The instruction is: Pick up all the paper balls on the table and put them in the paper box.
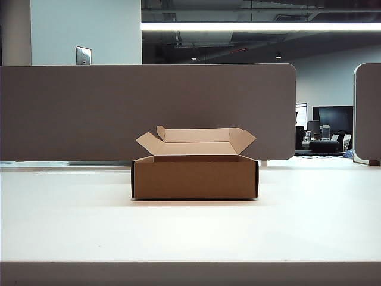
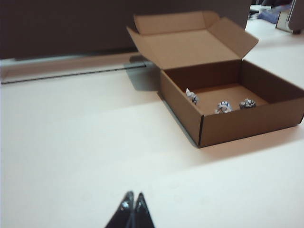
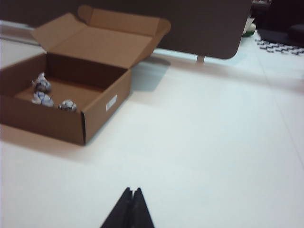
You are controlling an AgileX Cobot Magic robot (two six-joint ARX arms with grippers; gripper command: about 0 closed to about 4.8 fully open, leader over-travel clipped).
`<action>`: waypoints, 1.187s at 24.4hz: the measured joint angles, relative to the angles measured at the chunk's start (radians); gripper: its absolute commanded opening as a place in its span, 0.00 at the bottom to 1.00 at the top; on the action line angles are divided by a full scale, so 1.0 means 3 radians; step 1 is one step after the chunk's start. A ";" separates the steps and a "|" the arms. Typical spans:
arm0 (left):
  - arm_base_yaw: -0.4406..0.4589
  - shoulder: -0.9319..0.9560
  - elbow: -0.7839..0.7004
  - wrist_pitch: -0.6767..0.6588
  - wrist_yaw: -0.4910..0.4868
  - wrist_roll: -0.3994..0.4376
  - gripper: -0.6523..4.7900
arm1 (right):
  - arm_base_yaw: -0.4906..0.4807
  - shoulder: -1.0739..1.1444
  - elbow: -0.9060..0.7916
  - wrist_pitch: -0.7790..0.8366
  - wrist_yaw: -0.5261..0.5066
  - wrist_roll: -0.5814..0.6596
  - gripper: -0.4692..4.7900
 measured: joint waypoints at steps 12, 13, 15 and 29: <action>0.0000 0.0001 -0.0282 0.0193 0.0000 -0.0031 0.11 | -0.0003 0.0000 -0.0215 0.0155 0.0013 0.0003 0.09; 0.0000 -0.0006 -0.0282 0.0220 0.0001 -0.0009 0.11 | -0.0001 0.0000 -0.0215 0.0161 0.0014 0.0000 0.09; 0.0000 -0.0005 -0.0282 0.0263 -0.0011 0.0060 0.11 | -0.0001 0.0000 -0.0215 0.0182 0.0014 -0.0001 0.09; 0.0000 -0.0004 -0.0282 0.0304 -0.0168 0.0093 0.11 | -0.0003 0.0000 -0.0215 0.0178 0.0014 -0.0001 0.09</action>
